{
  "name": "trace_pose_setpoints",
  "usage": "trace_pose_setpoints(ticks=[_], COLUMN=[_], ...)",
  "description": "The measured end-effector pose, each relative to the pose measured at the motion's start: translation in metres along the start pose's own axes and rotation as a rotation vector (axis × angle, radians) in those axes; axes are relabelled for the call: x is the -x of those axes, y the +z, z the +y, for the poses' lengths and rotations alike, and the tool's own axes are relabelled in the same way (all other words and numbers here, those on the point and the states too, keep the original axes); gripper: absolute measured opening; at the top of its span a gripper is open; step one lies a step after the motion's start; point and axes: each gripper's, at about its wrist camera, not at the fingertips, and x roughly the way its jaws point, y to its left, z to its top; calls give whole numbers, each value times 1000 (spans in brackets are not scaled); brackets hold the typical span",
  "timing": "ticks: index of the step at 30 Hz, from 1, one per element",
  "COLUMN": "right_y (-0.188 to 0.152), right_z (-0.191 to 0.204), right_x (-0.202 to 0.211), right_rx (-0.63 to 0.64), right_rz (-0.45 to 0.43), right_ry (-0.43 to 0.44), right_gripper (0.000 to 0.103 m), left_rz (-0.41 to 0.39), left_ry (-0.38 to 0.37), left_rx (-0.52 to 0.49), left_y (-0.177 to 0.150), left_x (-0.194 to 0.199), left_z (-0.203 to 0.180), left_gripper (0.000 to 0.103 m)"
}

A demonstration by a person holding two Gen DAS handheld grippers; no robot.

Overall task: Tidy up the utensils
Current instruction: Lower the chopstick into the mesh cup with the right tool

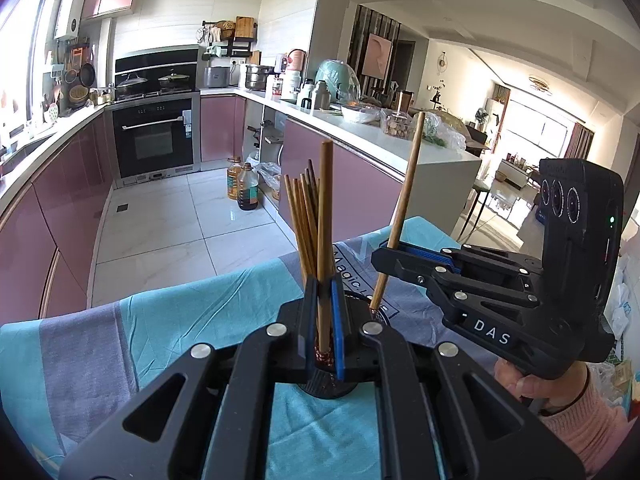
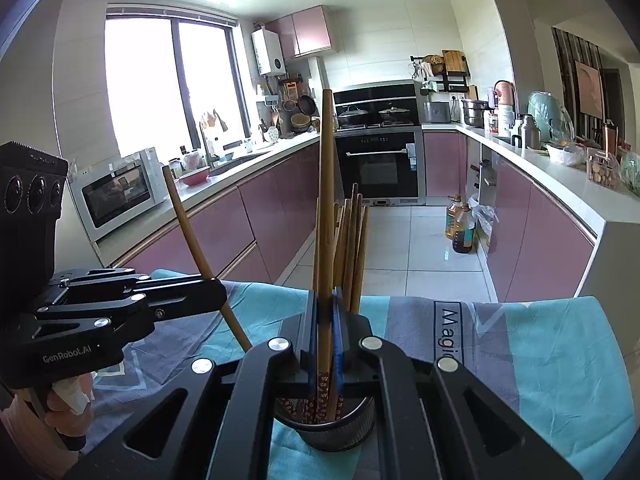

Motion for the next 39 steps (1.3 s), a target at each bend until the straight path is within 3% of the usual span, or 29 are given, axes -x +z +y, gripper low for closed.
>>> trace_pose_setpoints(ticks=[13, 39], right_y=[-3, -10], right_z=[1, -8], right_x=[-3, -23], right_rx=[-6, -23], right_rz=[11, 63], right_ry=[-2, -4], right_gripper=[6, 6], left_rz=[14, 82], left_ry=[26, 10], left_rx=[-5, 27], left_y=[-2, 5], left_x=[-10, -39], left_z=[-5, -1], left_gripper=[7, 8])
